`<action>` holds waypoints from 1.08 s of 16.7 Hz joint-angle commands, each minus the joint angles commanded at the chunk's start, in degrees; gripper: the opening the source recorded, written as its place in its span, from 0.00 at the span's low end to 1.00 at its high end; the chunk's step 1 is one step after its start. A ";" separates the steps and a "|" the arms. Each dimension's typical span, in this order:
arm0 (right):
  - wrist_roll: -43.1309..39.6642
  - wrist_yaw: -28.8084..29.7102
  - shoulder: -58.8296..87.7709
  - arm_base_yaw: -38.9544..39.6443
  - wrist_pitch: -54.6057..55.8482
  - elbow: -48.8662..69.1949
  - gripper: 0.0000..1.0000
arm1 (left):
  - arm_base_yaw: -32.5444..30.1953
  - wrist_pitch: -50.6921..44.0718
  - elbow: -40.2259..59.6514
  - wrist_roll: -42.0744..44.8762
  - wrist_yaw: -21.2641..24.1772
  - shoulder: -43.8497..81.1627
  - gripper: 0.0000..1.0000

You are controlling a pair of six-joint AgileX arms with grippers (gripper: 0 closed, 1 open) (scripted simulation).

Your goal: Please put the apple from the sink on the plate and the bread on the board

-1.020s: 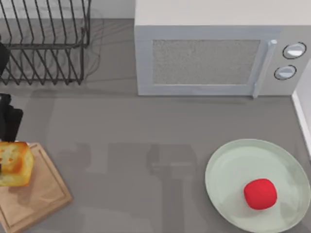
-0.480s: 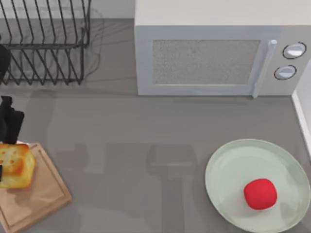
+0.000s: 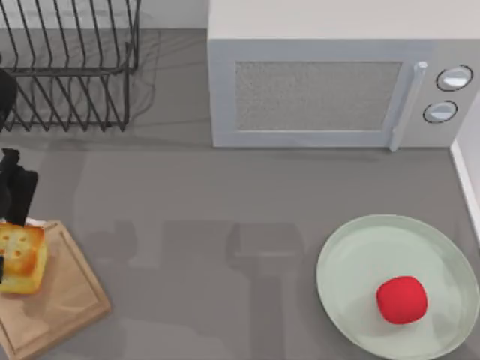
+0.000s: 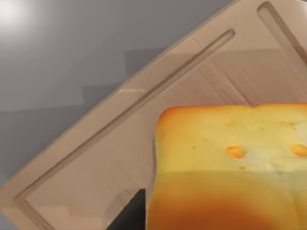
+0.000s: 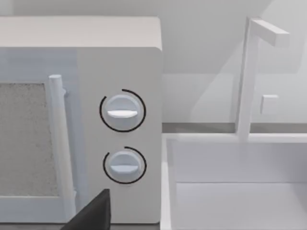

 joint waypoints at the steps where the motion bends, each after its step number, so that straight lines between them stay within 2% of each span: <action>1: 0.00 0.00 0.00 0.00 0.00 0.00 1.00 | 0.00 0.00 0.00 0.00 0.00 0.00 0.98; 12: 0.00 0.00 0.00 0.00 0.00 0.00 1.00 | 0.03 0.51 0.00 0.48 -0.05 -0.61 1.00; 15: 0.00 0.00 0.00 0.00 0.00 0.00 1.00 | 0.01 4.16 -1.85 4.77 -0.20 -5.69 1.00; 18: 0.00 0.00 0.00 0.00 0.00 0.00 1.00 | 0.24 9.51 -6.99 12.57 -0.03 -14.56 1.00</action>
